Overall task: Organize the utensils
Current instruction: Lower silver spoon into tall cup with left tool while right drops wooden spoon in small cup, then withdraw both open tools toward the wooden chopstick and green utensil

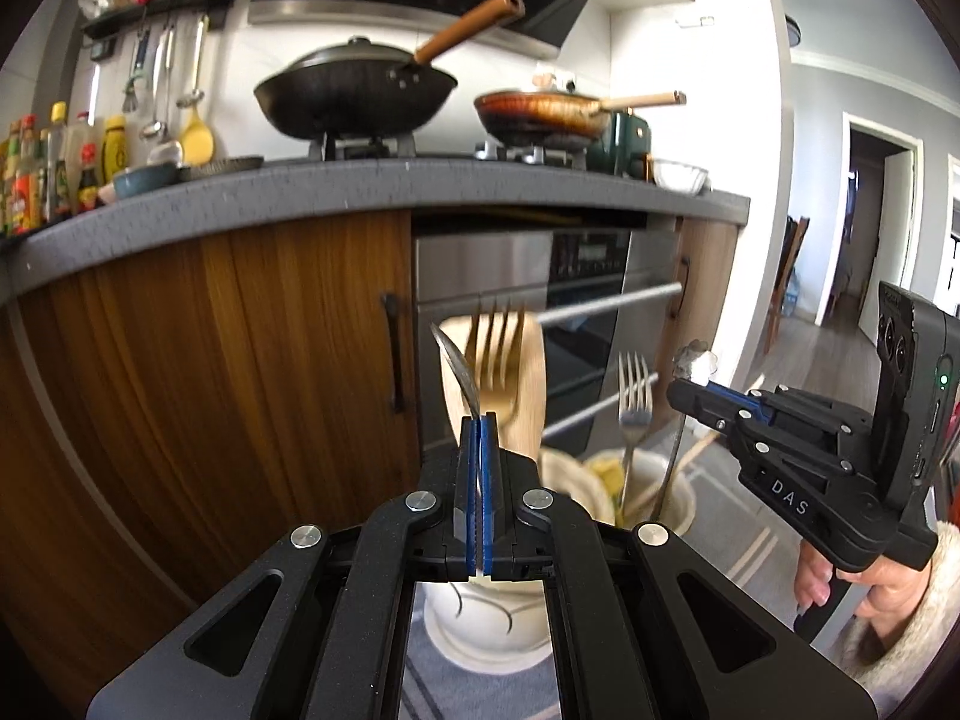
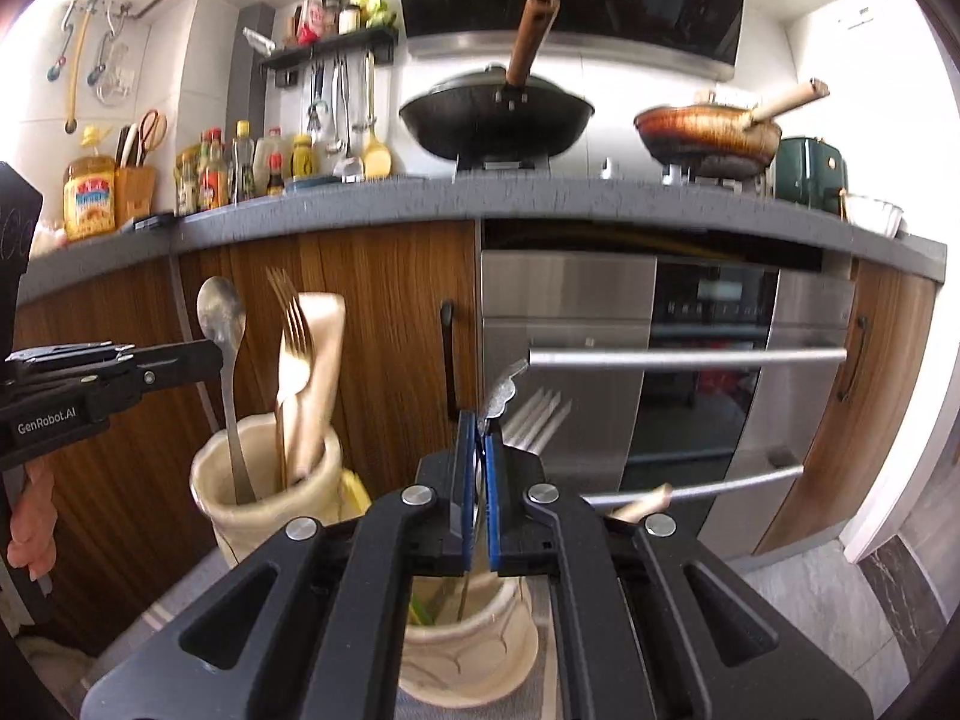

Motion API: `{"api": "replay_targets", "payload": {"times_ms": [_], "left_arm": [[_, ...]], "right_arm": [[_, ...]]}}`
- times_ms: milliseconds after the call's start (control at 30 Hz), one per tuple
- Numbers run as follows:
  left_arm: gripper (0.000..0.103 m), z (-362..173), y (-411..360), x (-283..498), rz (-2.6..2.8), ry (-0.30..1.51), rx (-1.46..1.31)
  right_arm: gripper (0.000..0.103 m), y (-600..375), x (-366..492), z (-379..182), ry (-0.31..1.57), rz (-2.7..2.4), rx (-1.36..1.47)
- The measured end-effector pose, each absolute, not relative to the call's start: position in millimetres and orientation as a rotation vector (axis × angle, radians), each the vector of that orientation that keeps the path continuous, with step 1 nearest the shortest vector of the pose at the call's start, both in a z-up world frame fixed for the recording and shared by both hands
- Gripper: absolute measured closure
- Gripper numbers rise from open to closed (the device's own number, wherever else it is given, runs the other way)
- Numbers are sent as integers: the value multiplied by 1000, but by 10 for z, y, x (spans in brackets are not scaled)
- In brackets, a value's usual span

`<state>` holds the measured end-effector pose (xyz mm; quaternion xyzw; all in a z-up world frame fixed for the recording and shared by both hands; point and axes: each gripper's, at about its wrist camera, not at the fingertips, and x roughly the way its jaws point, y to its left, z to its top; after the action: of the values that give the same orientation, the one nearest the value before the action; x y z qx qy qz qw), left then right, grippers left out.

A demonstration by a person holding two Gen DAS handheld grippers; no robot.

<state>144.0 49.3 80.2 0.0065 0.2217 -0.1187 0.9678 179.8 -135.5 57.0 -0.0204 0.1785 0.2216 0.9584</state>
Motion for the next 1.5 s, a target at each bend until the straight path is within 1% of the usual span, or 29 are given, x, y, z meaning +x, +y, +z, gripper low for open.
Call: {"api": "replay_targets", "payload": {"times_ms": [167,367,433,467,500,533,567,600,633,667,700,767,800,833,867,900,933,1000,1067,1100,1167,1500], "left_arm": [[101,619,451,1479,-250,489,22],[101,558,443,1522,-255,525,7],[101,559,458,1528,-254,533,-7],[101,568,470,1522,-252,531,-12],[99,577,479,1512,-251,529,-17],[96,596,496,1498,-249,526,-24],[94,611,506,1490,-248,524,-26],[87,631,519,1477,-244,522,-28],[78,654,539,1454,-239,518,-32],[74,676,558,1426,-235,511,-40],[68,700,576,1400,-232,505,-47],[62,748,608,1332,-226,496,-54],[58,764,614,1314,-224,493,-55],[51,781,625,1281,-221,488,-55],[47,795,635,1241,-216,484,-56],[40,807,644,1213,-214,480,-58],[36,820,654,1161,-210,472,-63],[34,838,656,1083,-210,461,-59],[28,845,642,978,-205,448,-43],[24,850,631,914,-205,438,-35],[22,858,611,833,-207,428,-25],[18,717,542,512,-237,467,-50]], "right_arm": [[100,-1406,1783,483,370,447,-22],[100,-1462,1859,467,418,434,8],[96,-1468,1865,472,434,438,13],[88,-1467,1865,480,438,439,14],[74,-1466,1856,492,440,445,17],[65,-1465,1833,513,436,453,24],[53,-1465,1812,533,429,453,27],[51,-1466,1785,563,421,447,30],[51,-1470,1773,582,421,445,33],[50,-1477,1767,606,422,446,40],[46,-1497,1746,629,423,447,52],[44,-1528,1718,663,425,442,66],[42,-1545,1700,675,427,440,71],[40,-1566,1670,688,431,438,77],[34,-1586,1638,698,433,436,82],[27,-1602,1612,703,433,435,86],[24,-1630,1566,714,432,434,92],[18,-1664,1489,731,430,434,98],[11,-1697,1389,744,432,425,94],[9,-1714,1336,751,431,424,92],[5,-1743,1259,759,432,421,89],[5,-1988,850,680,491,370,94]]}}
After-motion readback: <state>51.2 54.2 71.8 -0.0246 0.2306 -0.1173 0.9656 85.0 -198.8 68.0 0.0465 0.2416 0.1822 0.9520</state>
